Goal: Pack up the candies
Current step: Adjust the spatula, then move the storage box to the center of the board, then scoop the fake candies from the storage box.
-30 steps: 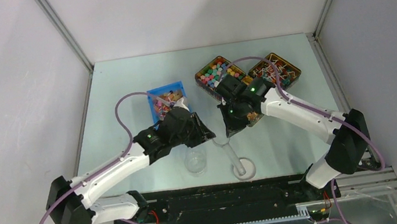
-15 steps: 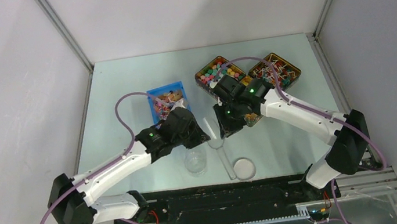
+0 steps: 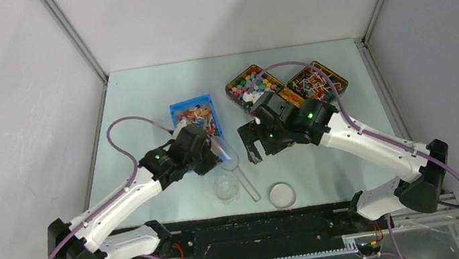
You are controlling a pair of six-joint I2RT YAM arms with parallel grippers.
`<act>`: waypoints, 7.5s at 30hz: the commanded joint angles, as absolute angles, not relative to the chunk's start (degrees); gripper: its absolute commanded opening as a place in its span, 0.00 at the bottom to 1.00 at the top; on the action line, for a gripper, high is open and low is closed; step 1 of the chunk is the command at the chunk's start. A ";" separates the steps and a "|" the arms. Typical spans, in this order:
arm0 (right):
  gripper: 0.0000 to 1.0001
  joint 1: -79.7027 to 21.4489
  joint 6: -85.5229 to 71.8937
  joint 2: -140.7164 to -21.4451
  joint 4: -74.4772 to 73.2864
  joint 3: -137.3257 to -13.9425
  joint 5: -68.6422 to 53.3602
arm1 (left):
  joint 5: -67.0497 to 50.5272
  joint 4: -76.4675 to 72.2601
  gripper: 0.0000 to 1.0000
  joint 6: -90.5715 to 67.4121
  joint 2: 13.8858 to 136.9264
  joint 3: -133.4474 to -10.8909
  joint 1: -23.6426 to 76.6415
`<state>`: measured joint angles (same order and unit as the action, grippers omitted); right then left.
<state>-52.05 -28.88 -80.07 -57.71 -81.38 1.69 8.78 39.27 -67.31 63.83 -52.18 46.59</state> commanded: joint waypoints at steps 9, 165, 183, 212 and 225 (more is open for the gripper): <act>0.99 -67.51 -22.11 -79.19 -51.89 -81.49 12.53 | 6.54 56.83 0.00 -81.18 58.50 -54.07 35.56; 0.00 -50.74 -25.01 -87.62 -80.76 -85.69 -4.10 | 3.76 41.91 0.00 -48.47 91.80 -67.12 48.21; 0.00 -48.37 -22.48 -98.91 -81.29 -91.13 -2.12 | 5.01 42.14 0.00 -49.56 91.49 -65.82 50.20; 0.00 -43.53 -23.89 -100.48 -59.62 -83.15 -4.30 | 5.21 39.13 0.00 -52.82 88.63 -62.59 50.27; 0.00 -43.44 -23.33 -97.29 -54.56 -78.50 -0.89 | 4.08 38.93 0.01 -53.52 88.65 -62.68 50.07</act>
